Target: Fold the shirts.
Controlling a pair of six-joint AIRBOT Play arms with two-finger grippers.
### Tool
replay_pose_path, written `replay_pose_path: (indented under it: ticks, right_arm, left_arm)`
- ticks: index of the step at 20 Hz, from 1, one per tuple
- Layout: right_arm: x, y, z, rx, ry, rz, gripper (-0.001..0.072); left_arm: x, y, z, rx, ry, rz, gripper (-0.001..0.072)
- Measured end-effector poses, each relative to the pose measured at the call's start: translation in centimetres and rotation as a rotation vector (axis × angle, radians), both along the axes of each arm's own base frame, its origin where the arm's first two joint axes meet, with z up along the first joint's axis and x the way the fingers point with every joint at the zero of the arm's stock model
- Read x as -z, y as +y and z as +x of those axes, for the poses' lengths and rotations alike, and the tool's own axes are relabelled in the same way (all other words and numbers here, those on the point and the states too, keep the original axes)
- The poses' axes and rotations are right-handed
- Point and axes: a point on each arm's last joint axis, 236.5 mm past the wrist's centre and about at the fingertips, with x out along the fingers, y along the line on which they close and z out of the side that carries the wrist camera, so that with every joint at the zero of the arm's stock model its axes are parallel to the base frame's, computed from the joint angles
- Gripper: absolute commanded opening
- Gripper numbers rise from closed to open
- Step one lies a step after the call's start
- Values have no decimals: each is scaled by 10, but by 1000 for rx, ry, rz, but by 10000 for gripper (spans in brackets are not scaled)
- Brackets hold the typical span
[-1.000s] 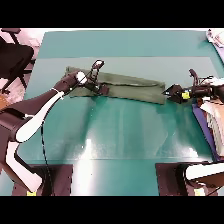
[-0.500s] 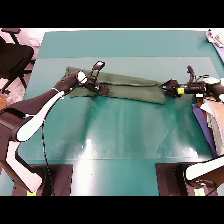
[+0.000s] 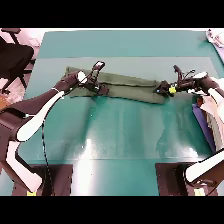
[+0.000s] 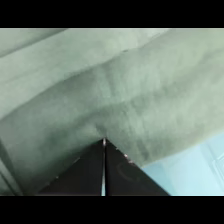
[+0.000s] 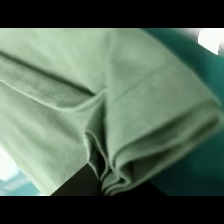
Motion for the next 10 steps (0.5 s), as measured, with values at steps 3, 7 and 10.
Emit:
replay_pose_path:
  ticks: [3, 7, 10]
  right_arm:
    - [-17, 4, 0, -16, -23, 8, 19]
    - [-47, 10, -5, -37, -54, 25, 20]
    - [-75, 15, -14, -48, -66, 38, 19]
  left_arm:
    - [0, 0, 0, 0, 1, 0, 25]
    - [-1, -4, -3, -5, 21, -26, 25]
    - [-1, -14, -16, 16, 63, -44, 25]
